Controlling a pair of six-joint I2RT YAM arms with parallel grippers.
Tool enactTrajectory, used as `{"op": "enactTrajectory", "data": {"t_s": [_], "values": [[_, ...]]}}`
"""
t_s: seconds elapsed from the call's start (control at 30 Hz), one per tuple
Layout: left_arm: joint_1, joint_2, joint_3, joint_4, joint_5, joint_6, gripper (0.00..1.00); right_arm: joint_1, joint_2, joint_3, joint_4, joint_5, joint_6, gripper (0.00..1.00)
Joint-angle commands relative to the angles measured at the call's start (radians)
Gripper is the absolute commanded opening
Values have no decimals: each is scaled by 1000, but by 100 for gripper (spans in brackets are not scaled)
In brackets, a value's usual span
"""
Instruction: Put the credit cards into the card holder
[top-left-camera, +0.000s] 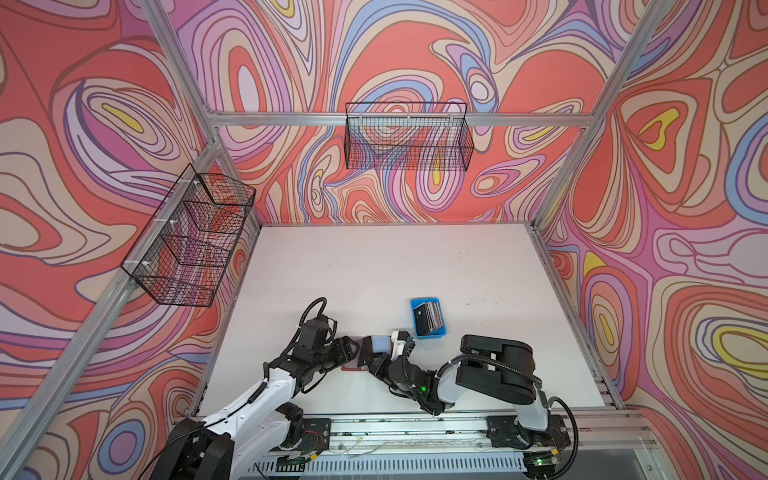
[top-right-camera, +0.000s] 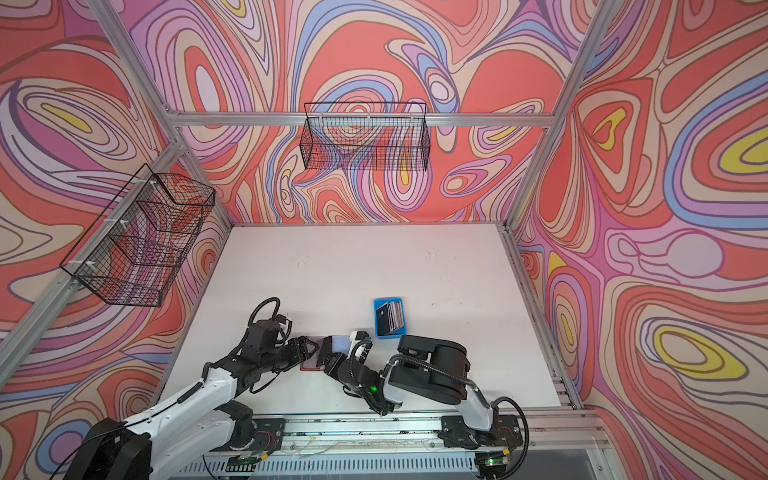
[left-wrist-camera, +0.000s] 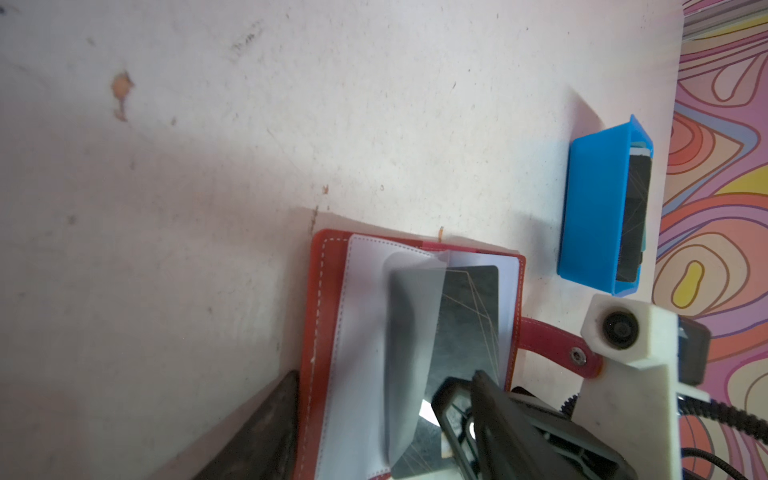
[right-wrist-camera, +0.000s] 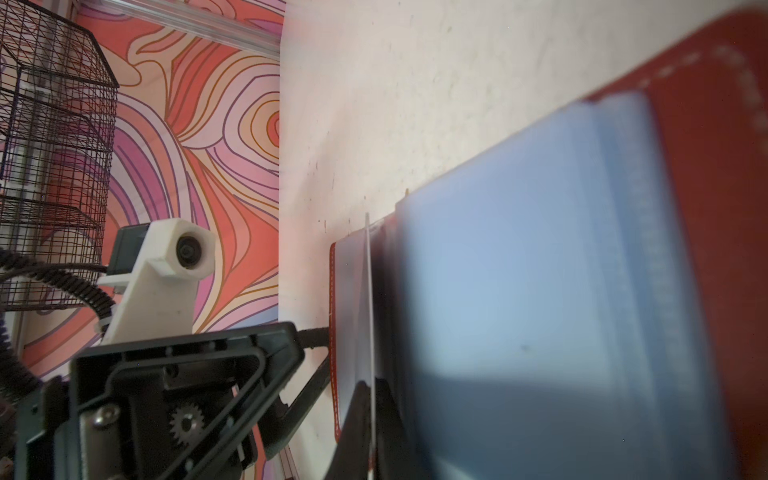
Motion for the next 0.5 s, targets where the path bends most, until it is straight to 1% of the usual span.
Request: {"op": "enactTrajectory", "data": {"t_s": [0.0,0.17,0.33,0.47], "values": [[-13,-23,-34,-120,-8,-26,67,14,42,12,-195,-24,21,0],[-14,-55,-46,-124,-9,-35,67,14,34,40,-335,13,19,0],[-15,-41,-41,-124,-7,-26,67,15,24,46,-382,40,1,0],[-14,-25,-33,-134,-16,-14,67,15,-19,51,-453,72,-43,0]]}}
